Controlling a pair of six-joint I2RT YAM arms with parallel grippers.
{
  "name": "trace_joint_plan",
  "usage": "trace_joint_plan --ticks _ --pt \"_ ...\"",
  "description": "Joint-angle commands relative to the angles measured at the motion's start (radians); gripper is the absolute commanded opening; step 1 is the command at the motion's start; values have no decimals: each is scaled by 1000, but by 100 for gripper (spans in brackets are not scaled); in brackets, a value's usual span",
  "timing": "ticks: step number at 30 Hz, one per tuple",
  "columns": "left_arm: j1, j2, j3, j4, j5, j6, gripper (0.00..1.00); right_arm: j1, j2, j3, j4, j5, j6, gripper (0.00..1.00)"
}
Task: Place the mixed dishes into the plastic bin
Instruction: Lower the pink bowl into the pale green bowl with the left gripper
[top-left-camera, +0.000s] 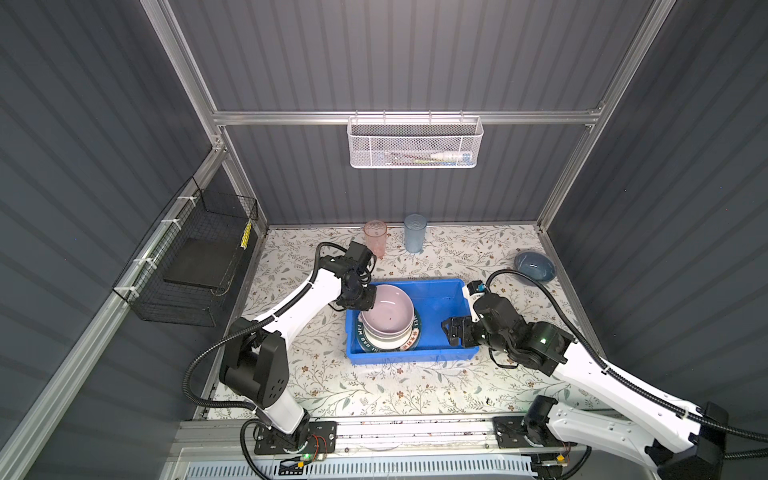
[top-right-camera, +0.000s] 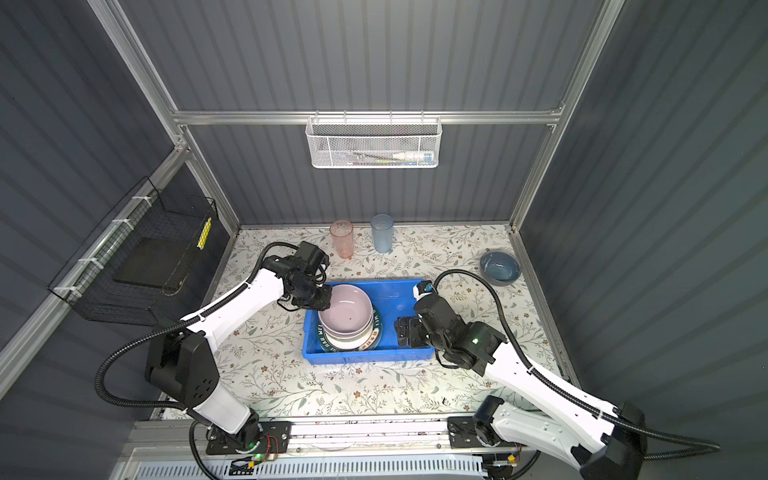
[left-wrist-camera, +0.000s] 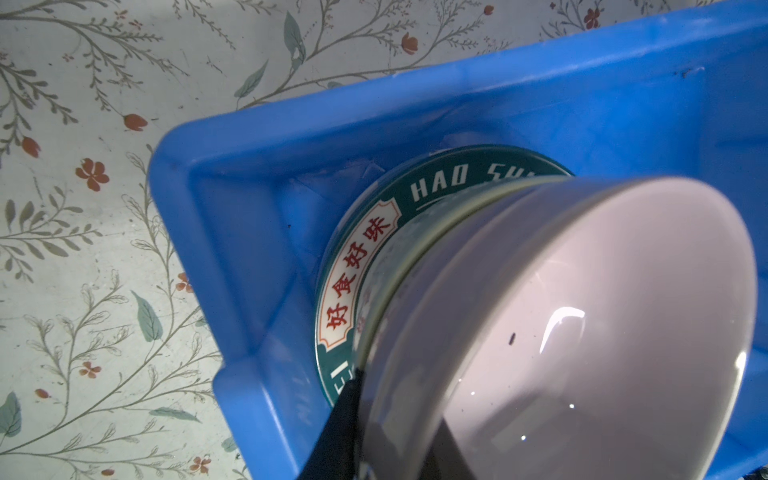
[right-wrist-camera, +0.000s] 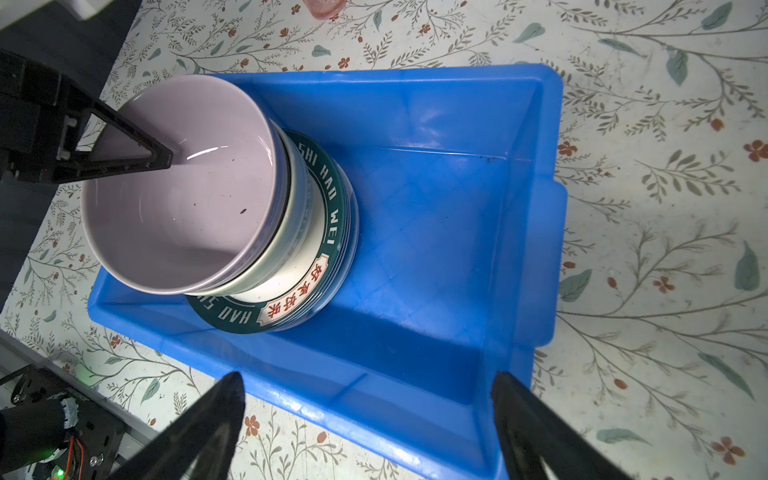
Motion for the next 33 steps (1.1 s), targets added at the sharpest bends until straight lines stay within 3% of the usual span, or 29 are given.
trace_joint_plan --ticks 1,3,5,8,23,26,33 --pt "-10 -39 29 -52 -18 4 25 -1 2 -11 4 5 0 93" --pt "-10 -50 32 -66 -30 8 25 -2 0 -14 4 3 1 93" --pt "-9 -58 35 -82 -25 18 33 -2 0 -17 5 3 2 93" --pt "-10 -73 40 -99 -41 16 33 -2 4 -18 10 1 2 93" --pt "-10 -97 18 -101 -49 18 17 -2 10 -14 12 -6 10 94" --pt "-10 -90 8 -92 -45 17 10 -2 7 -14 7 -3 11 94" --pt "-10 -75 -3 -87 -52 18 8 -2 5 -14 4 -1 10 94"
